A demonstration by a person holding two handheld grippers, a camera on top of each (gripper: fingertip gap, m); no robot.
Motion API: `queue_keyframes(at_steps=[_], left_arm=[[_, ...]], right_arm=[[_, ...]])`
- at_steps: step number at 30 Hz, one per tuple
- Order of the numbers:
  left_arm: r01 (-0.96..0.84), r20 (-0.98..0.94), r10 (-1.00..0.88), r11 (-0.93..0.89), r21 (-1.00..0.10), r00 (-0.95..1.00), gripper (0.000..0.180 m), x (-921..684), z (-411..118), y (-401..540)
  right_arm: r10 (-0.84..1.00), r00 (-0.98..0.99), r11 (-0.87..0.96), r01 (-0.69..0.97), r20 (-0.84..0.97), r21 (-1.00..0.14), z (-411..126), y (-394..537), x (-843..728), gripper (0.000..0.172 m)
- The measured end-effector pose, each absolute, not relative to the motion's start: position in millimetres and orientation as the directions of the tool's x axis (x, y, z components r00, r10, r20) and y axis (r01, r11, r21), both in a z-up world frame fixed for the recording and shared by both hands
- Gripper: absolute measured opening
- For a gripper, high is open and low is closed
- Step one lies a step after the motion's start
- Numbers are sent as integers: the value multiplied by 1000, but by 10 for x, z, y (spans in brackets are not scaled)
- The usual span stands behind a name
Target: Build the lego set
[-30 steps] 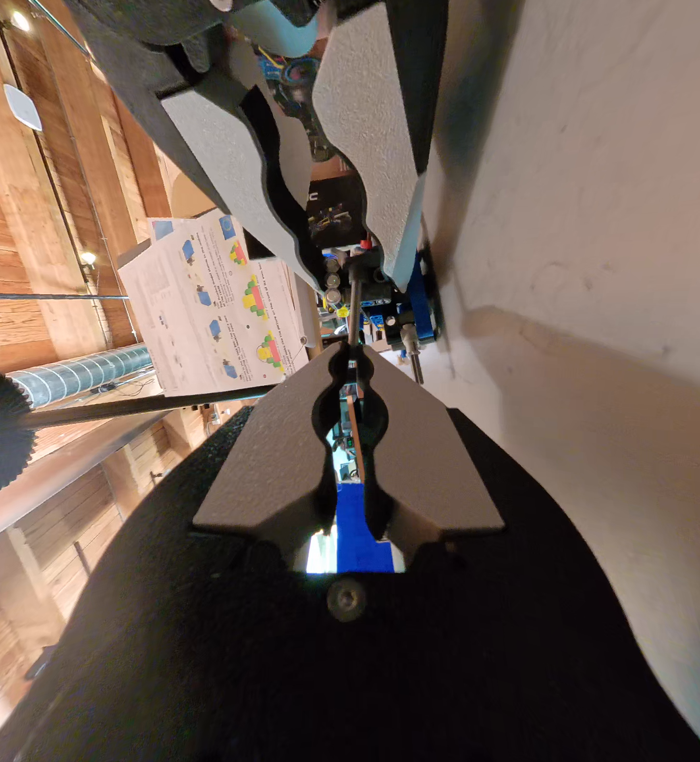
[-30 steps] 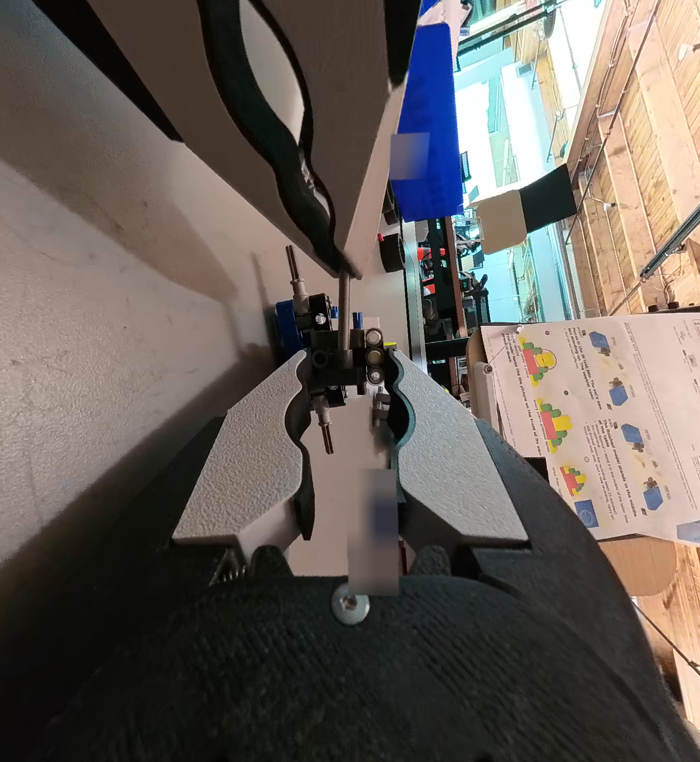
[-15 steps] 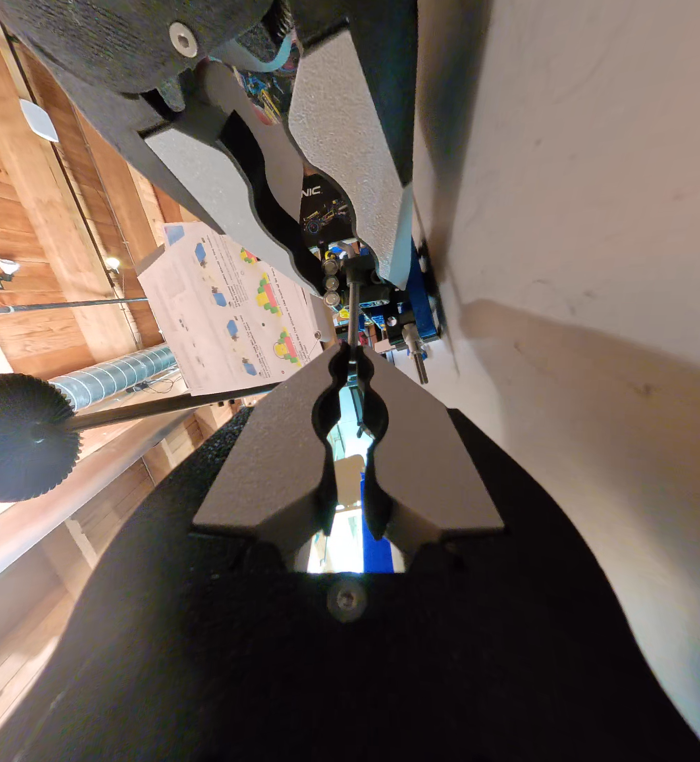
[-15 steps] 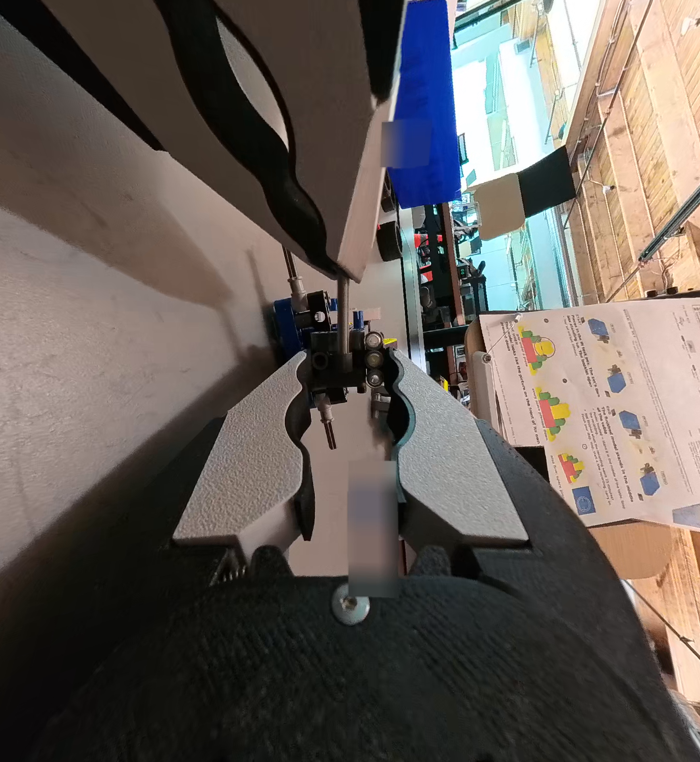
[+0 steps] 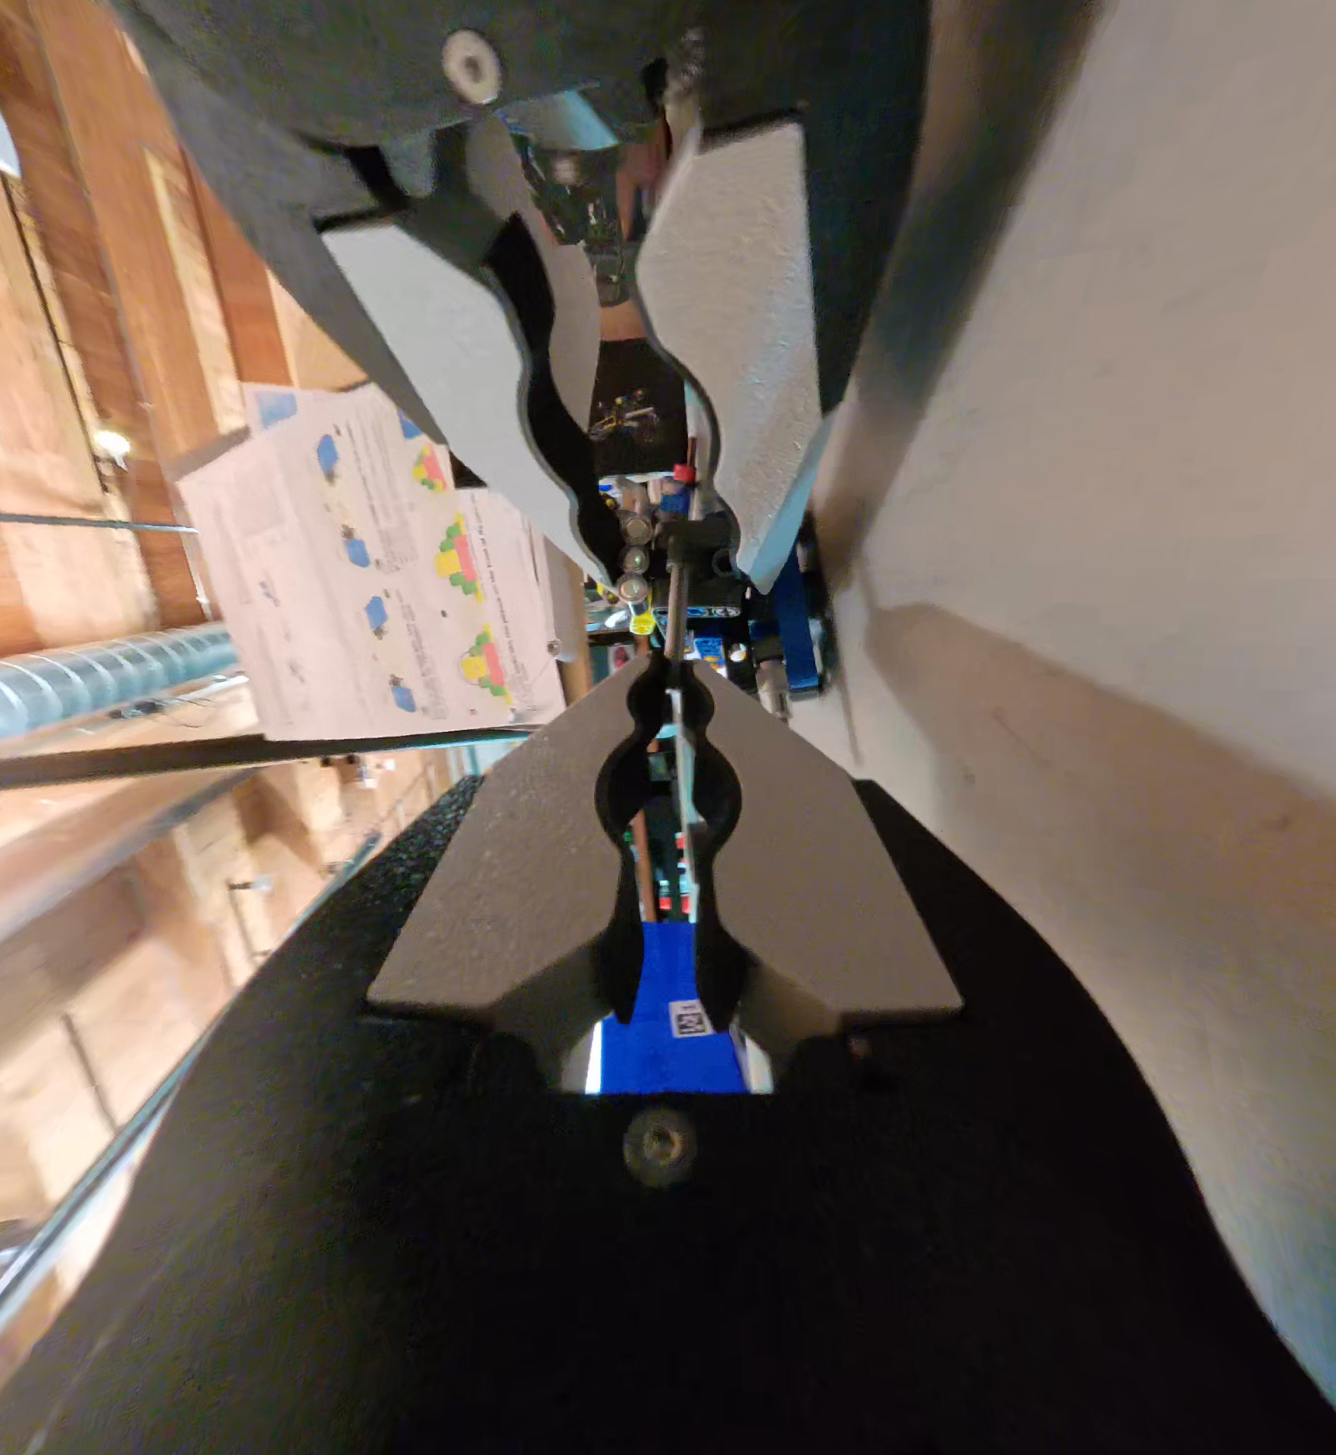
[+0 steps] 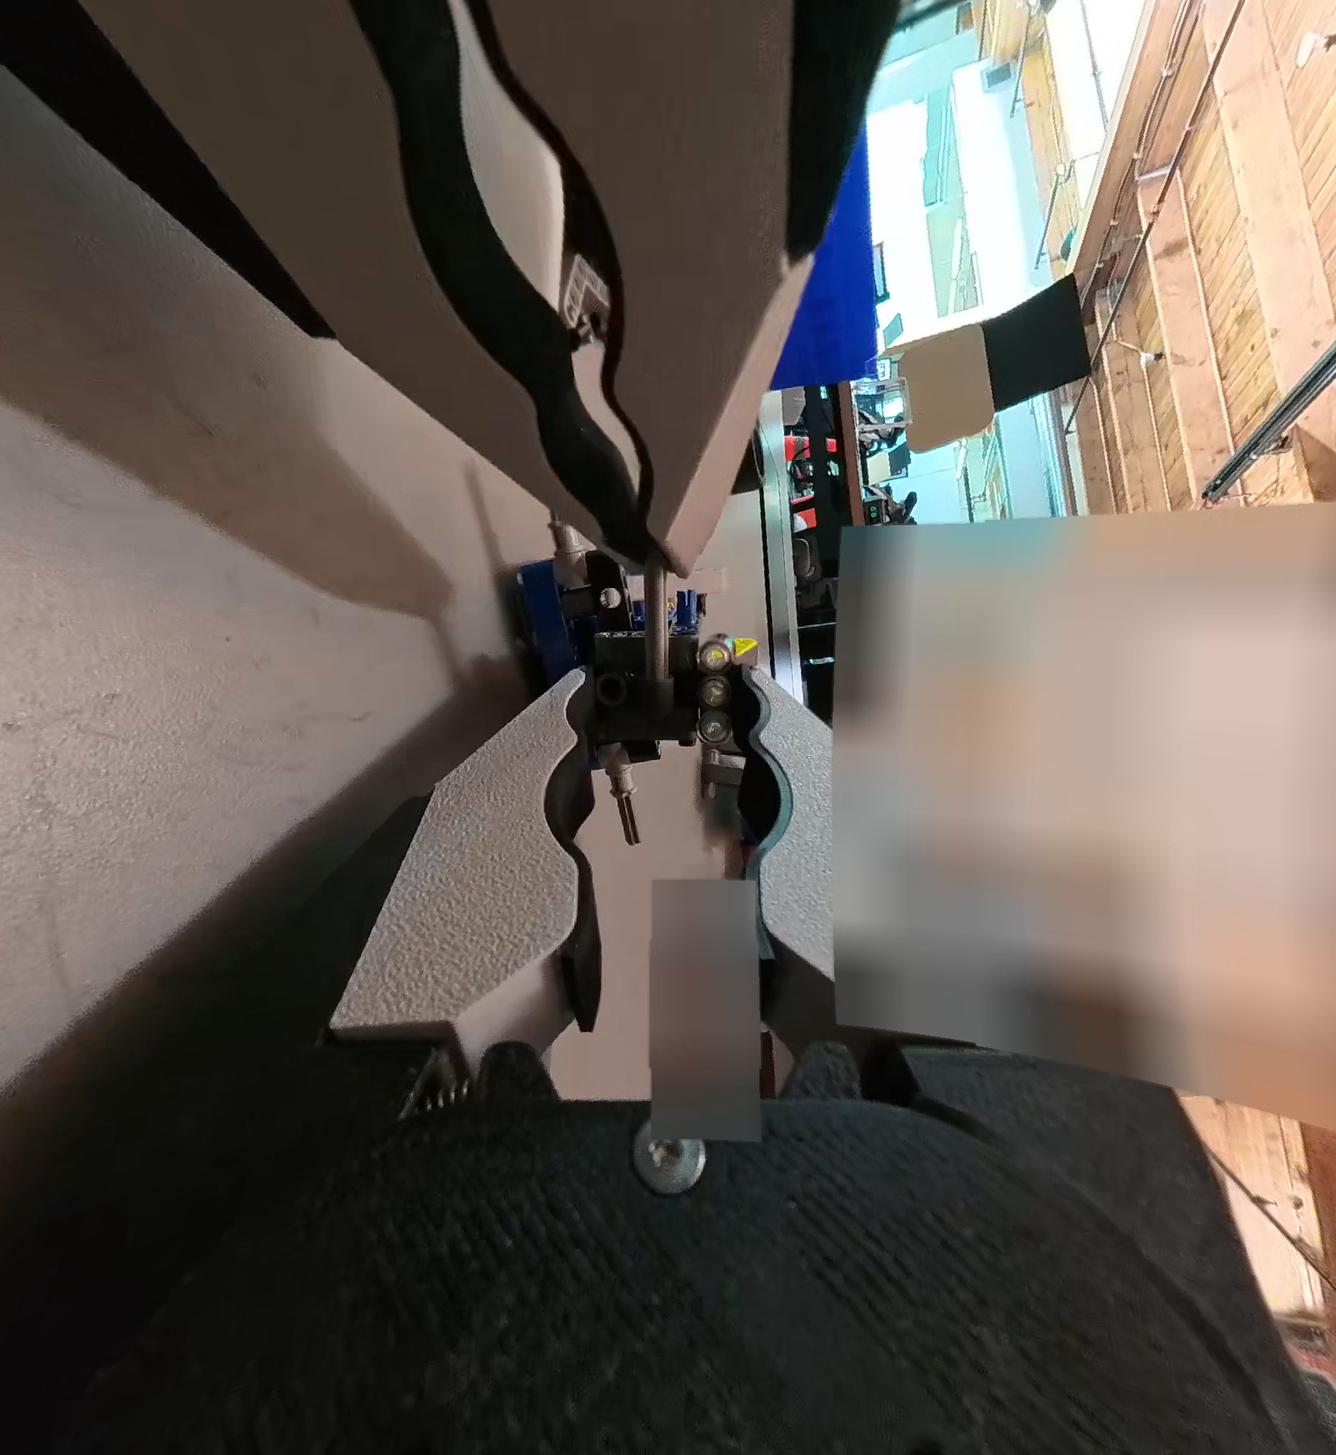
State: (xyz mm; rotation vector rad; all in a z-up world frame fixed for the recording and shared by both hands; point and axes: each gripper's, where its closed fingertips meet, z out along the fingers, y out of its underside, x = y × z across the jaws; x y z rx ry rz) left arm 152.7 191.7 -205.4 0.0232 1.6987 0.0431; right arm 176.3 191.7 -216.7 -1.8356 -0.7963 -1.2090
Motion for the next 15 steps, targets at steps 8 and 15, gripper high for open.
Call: queue_keyframes(at_steps=[8,15], left_arm=[[11,-991,41,999,40,-127,0,1573,-2074,1880],[29,-970,-185,981,-191,-156,10,1455,-2024,1968]], right_arm=[[84,328,-504,829,941,-243,-2171,1917,1777,31],[91,308,-493,840,947,-226,-2172,1916,1767,32]])
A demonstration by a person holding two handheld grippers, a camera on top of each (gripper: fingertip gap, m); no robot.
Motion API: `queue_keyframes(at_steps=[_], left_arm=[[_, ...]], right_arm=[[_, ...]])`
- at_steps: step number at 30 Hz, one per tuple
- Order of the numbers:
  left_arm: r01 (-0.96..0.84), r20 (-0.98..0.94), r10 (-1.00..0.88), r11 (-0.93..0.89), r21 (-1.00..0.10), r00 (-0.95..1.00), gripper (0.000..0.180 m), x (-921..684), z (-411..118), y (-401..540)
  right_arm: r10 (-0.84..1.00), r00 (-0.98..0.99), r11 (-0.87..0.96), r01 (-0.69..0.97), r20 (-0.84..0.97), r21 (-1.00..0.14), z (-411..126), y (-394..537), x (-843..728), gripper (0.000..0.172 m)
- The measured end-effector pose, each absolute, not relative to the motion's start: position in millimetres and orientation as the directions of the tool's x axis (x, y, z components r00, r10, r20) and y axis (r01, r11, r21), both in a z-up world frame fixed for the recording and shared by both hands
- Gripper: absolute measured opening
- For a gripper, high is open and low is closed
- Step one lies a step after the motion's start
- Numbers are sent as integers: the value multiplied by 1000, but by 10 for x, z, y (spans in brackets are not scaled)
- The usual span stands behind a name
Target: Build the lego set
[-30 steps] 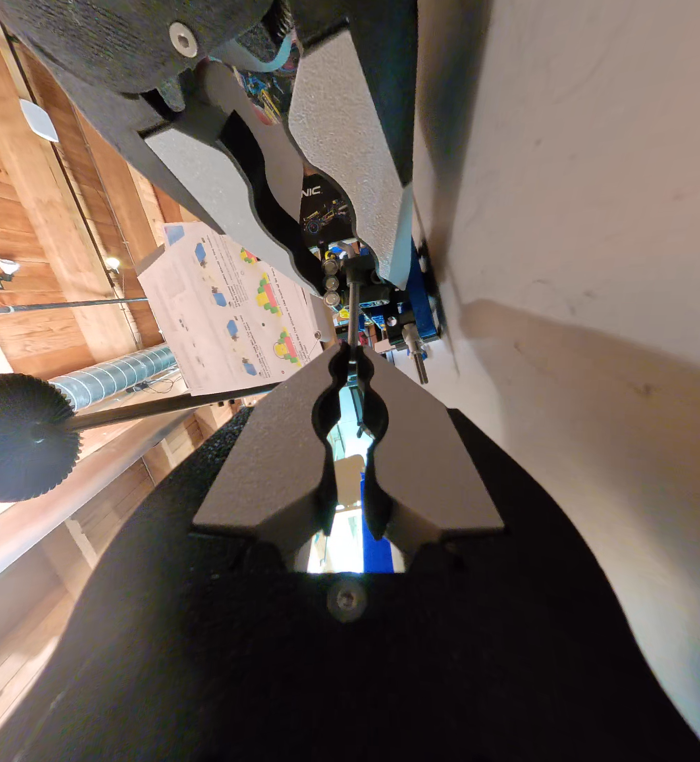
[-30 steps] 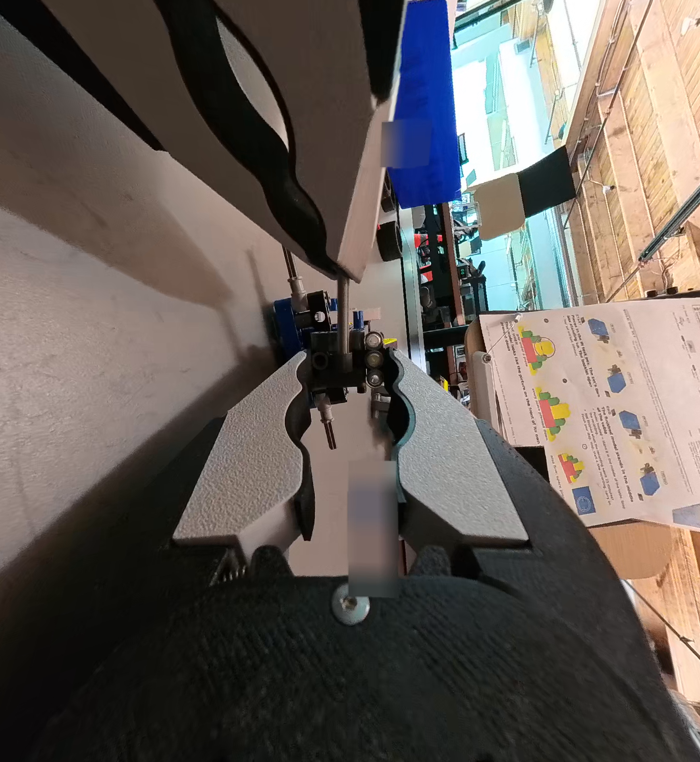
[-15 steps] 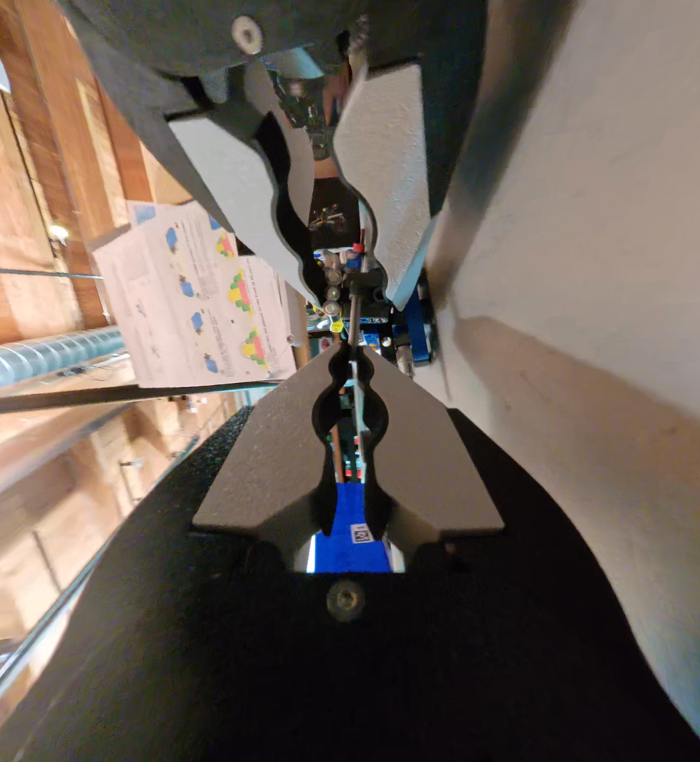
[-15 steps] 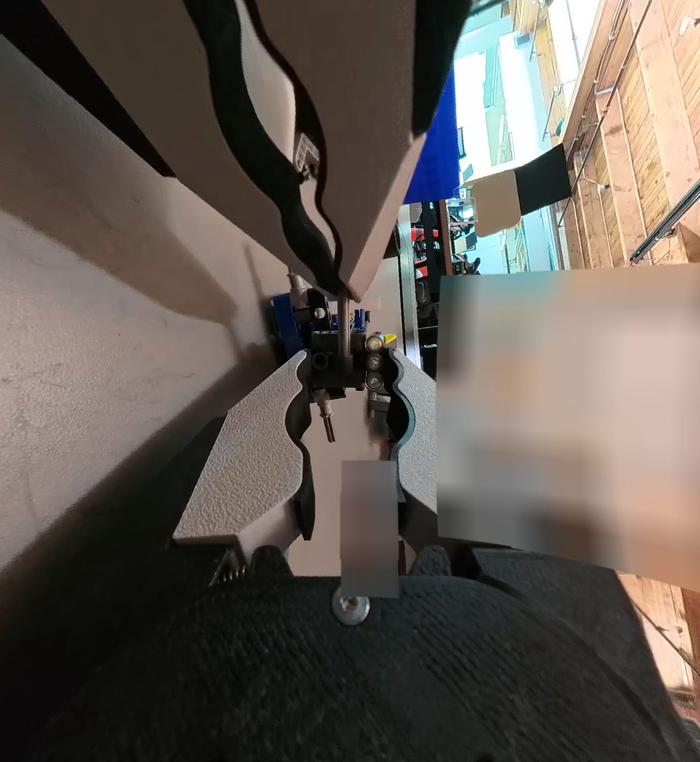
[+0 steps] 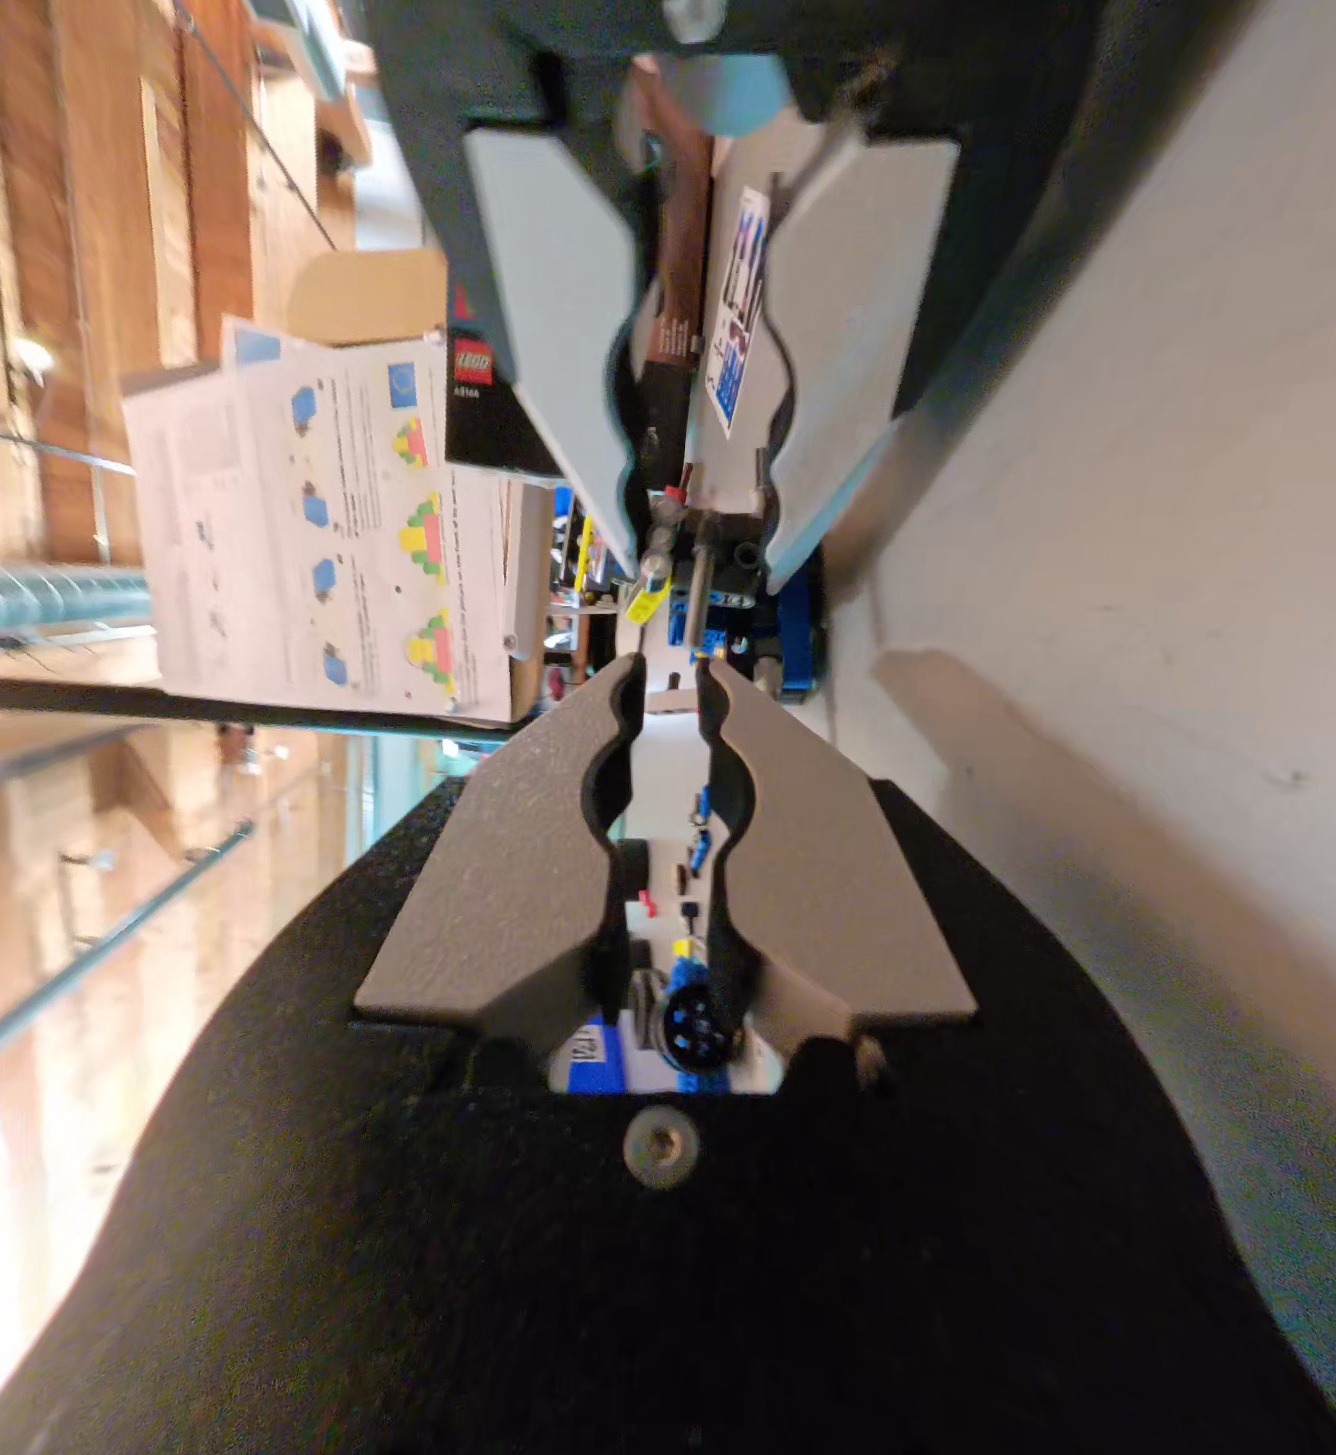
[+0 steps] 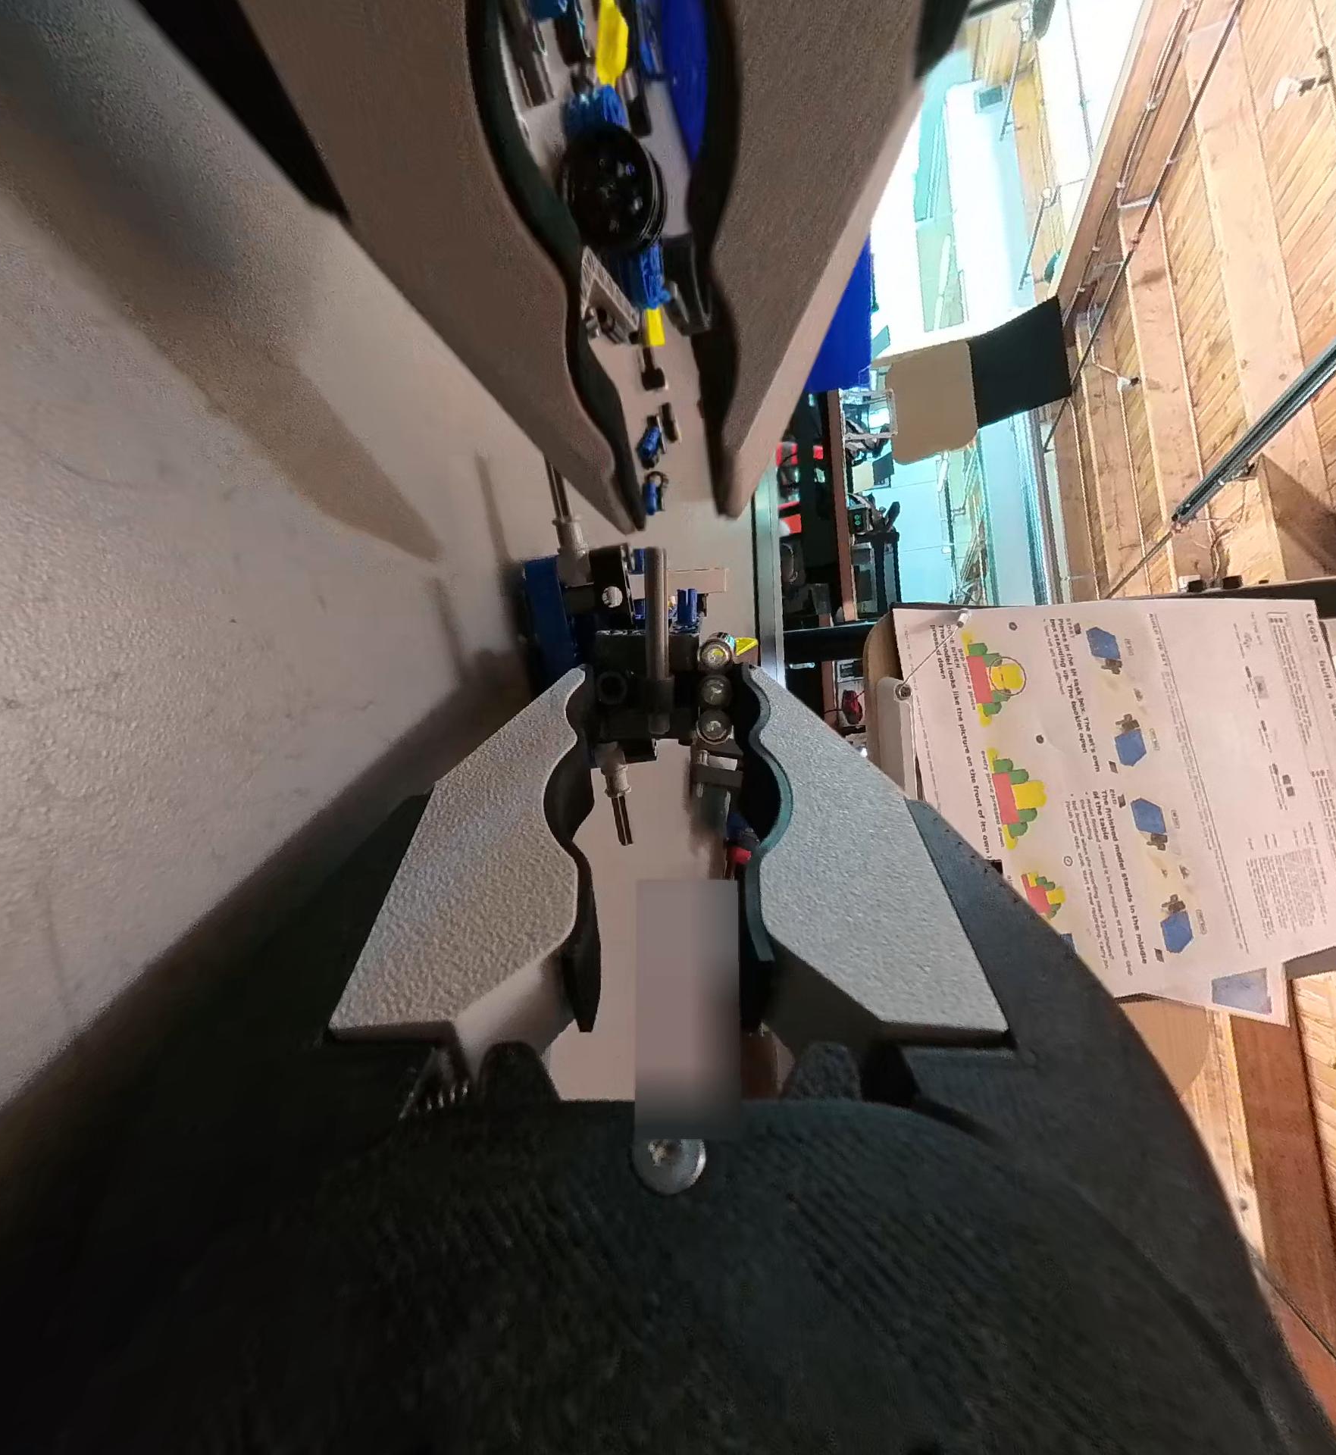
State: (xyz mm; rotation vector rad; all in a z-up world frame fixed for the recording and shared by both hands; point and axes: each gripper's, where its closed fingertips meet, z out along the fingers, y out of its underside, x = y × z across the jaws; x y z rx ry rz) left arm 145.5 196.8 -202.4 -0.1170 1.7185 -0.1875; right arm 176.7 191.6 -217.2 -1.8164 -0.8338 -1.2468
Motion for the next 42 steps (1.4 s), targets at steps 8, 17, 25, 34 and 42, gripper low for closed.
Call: queue_keyframes(at_steps=[8,17,25,34,42], left_arm=[[37,-945,-229,969,-244,-235,16,1444,-2122,1946],[12,-959,-171,984,-178,-227,0,1535,-2097,1924],[20,-957,-177,982,-187,-229,0,1558,-2096,1889],[34,-955,-180,981,-194,-236,0,1598,-2106,1851],[79,-945,-203,970,-230,-255,0,1602,-2108,1831]], right_arm=[[100,288,-489,848,952,-205,-2175,1926,1749,31],[92,290,-504,839,953,-207,-2174,1920,1760,31],[89,287,-515,833,954,-203,-2174,1911,1775,31],[92,275,-520,833,957,-189,-2174,1912,1779,31],[87,297,-513,832,951,-212,-2172,1909,1776,31]])
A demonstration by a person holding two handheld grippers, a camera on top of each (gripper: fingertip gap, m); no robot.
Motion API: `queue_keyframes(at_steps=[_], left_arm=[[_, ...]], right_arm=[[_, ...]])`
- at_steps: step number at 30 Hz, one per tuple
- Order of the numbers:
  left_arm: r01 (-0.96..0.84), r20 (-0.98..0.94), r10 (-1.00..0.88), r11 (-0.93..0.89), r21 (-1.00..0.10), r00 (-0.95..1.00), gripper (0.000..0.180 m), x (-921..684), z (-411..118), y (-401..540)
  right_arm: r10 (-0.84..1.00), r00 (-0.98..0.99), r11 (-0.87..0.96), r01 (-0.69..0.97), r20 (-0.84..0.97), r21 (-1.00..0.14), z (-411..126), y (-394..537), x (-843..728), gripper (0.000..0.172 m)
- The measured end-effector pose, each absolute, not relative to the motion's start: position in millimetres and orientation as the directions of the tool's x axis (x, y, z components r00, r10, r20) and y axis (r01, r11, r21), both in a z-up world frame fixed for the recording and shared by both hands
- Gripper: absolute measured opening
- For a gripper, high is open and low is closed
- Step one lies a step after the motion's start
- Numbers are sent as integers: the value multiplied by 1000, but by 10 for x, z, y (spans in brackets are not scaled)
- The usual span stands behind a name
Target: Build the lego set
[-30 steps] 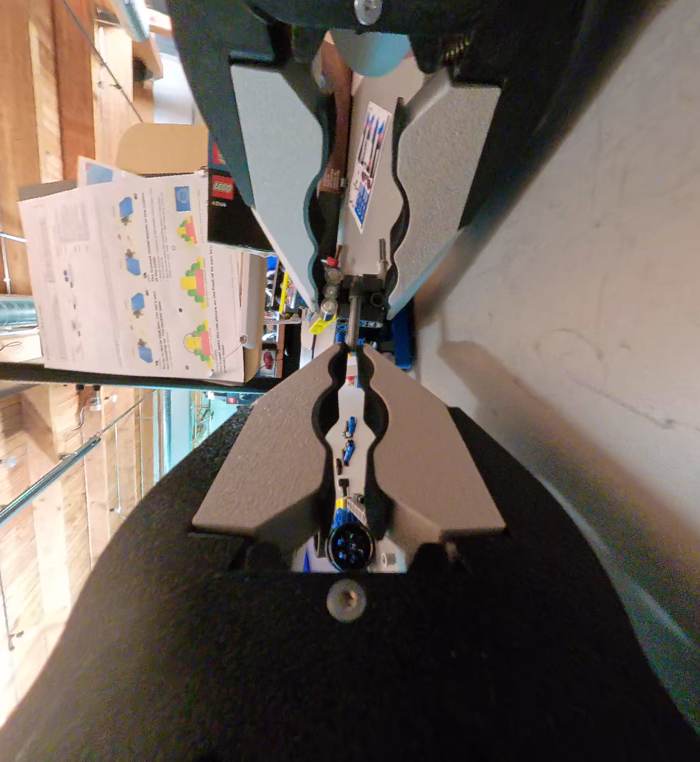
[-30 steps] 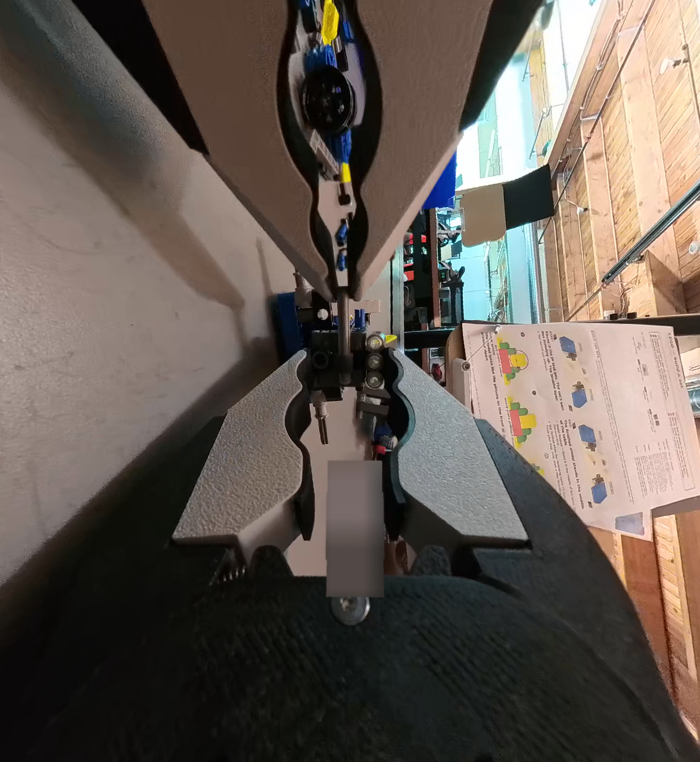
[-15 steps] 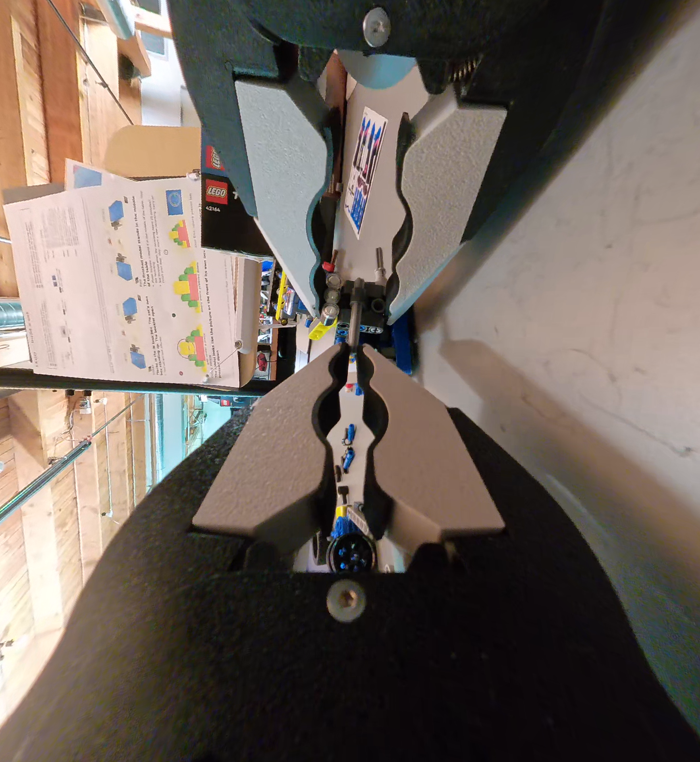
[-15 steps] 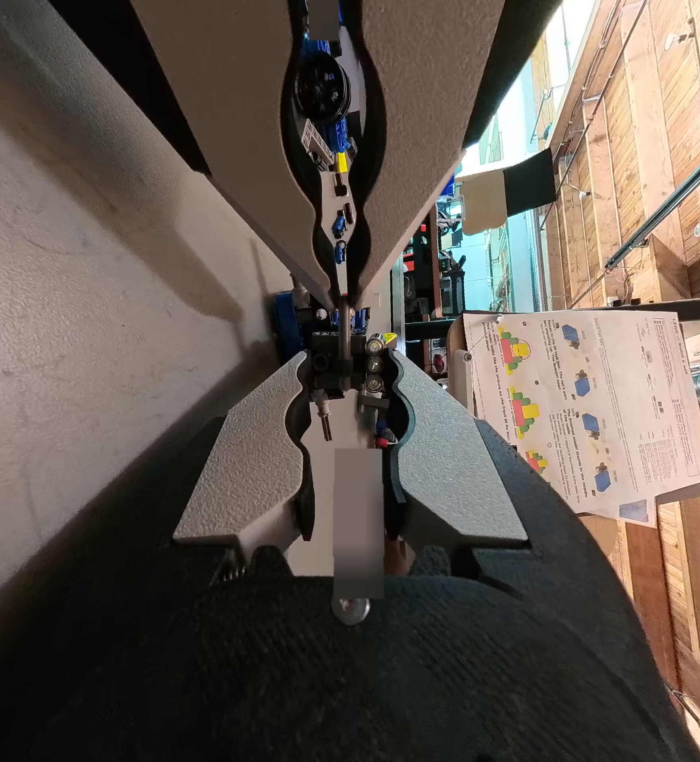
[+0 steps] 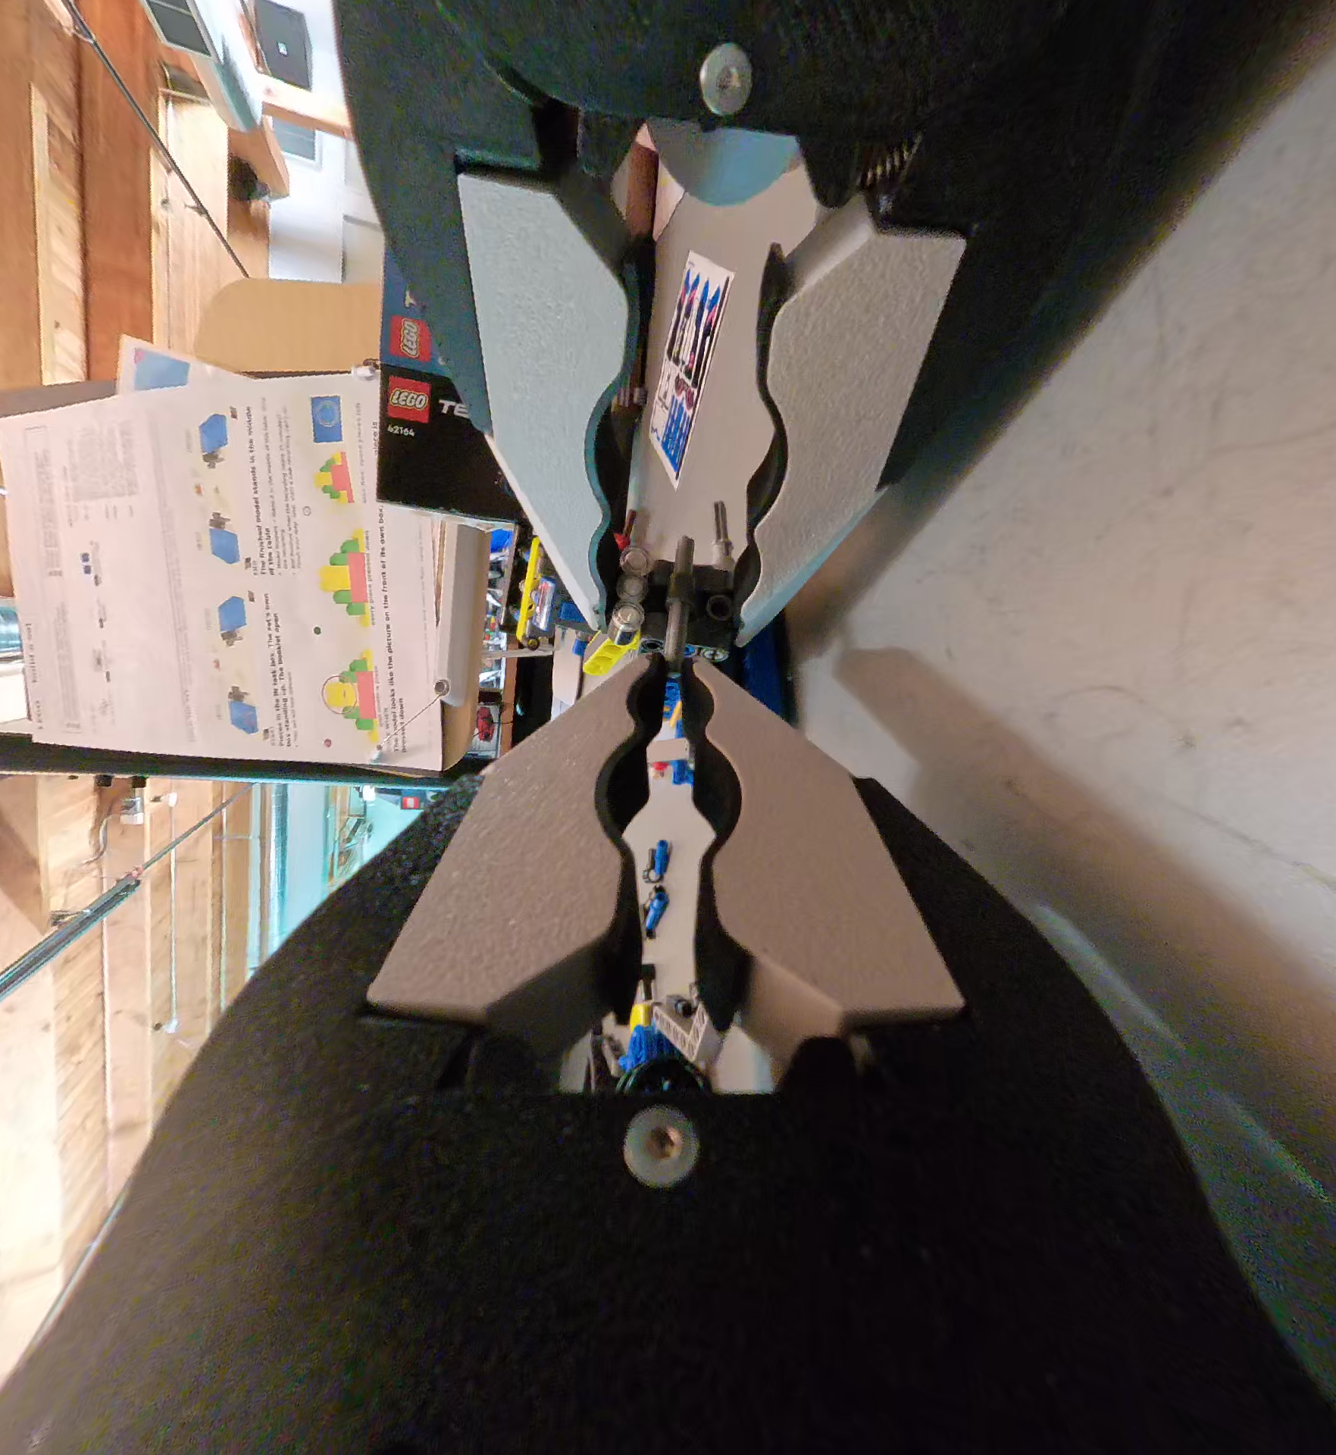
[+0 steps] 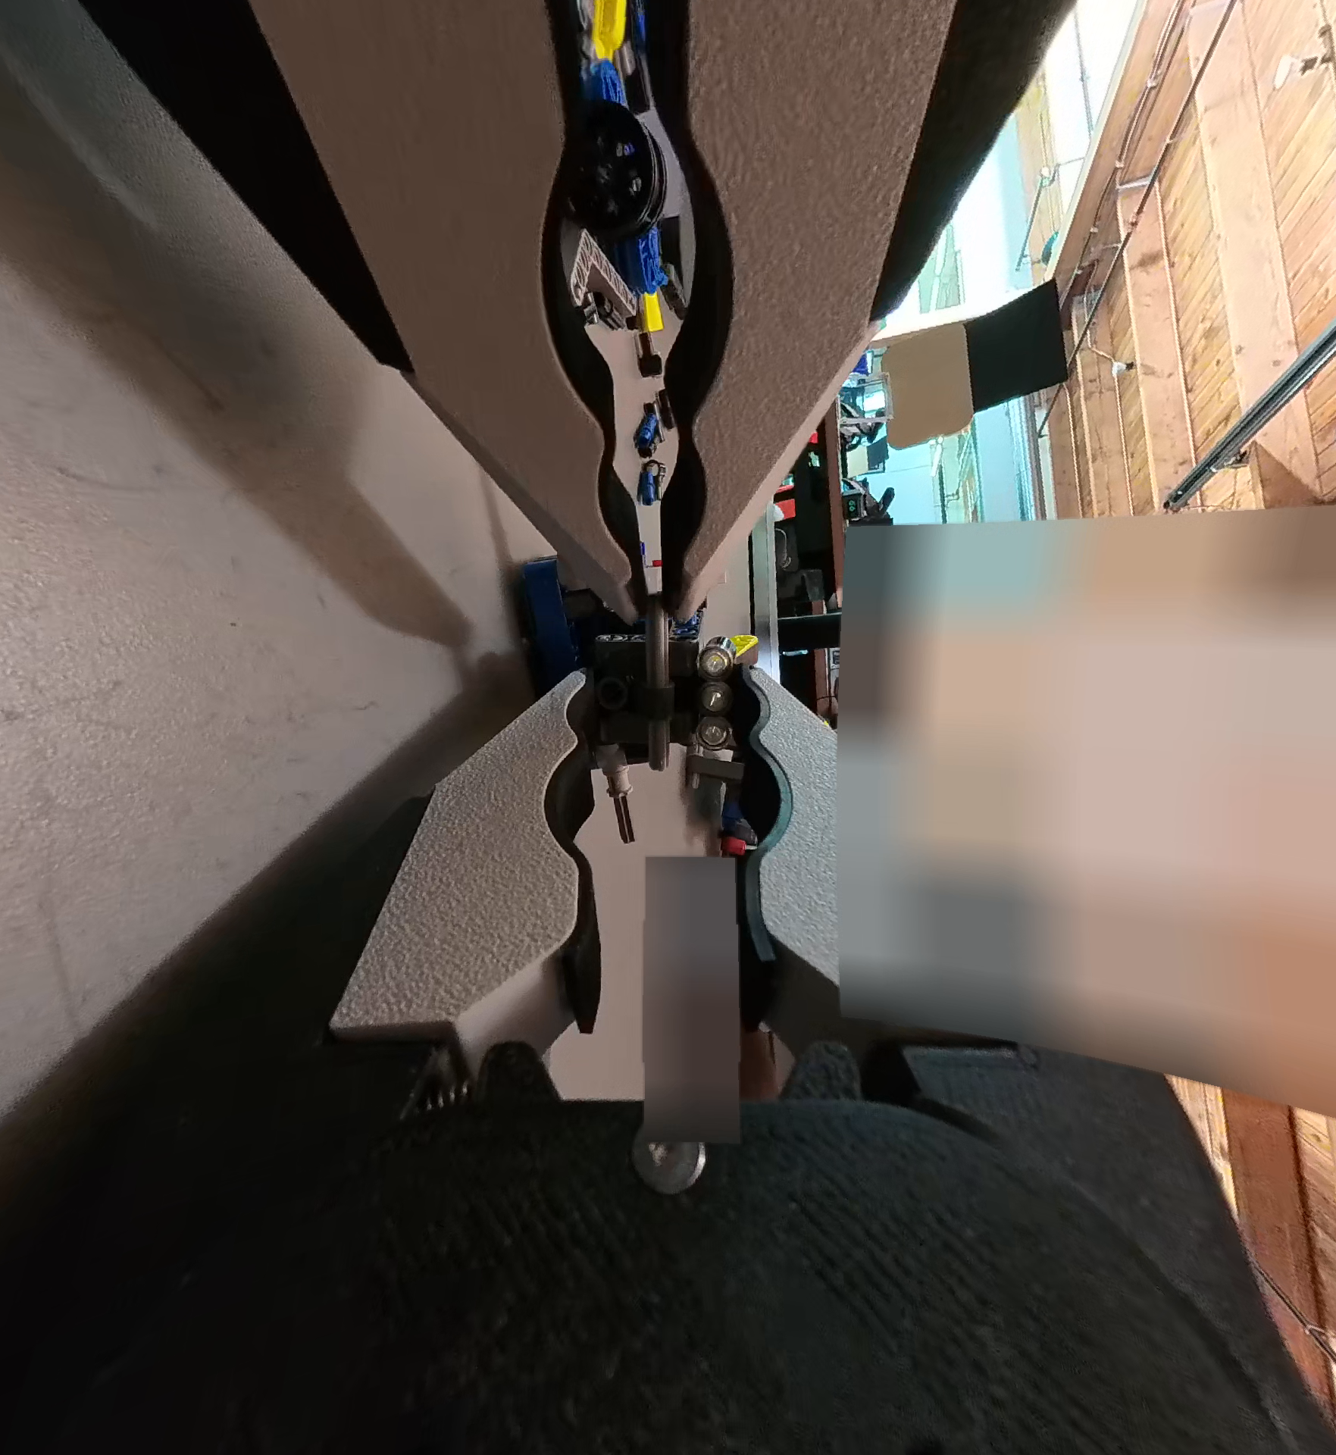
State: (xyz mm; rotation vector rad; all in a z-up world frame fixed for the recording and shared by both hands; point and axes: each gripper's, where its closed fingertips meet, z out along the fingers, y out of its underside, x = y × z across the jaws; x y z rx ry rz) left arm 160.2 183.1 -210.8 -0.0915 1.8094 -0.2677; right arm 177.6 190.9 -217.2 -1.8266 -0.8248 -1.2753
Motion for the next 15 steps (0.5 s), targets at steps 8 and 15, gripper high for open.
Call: queue_keyframes(at_steps=[8,15], left_arm=[[128,-937,-215,958,-257,-274,1,1542,-2131,1961],[171,-949,-207,953,-251,-240,1,1447,-2127,2086]], right_arm=[[92,346,-437,856,934,-274,-2125,1870,1729,42],[87,592,-332,776,801,-537,-2050,1778,1577,28]])
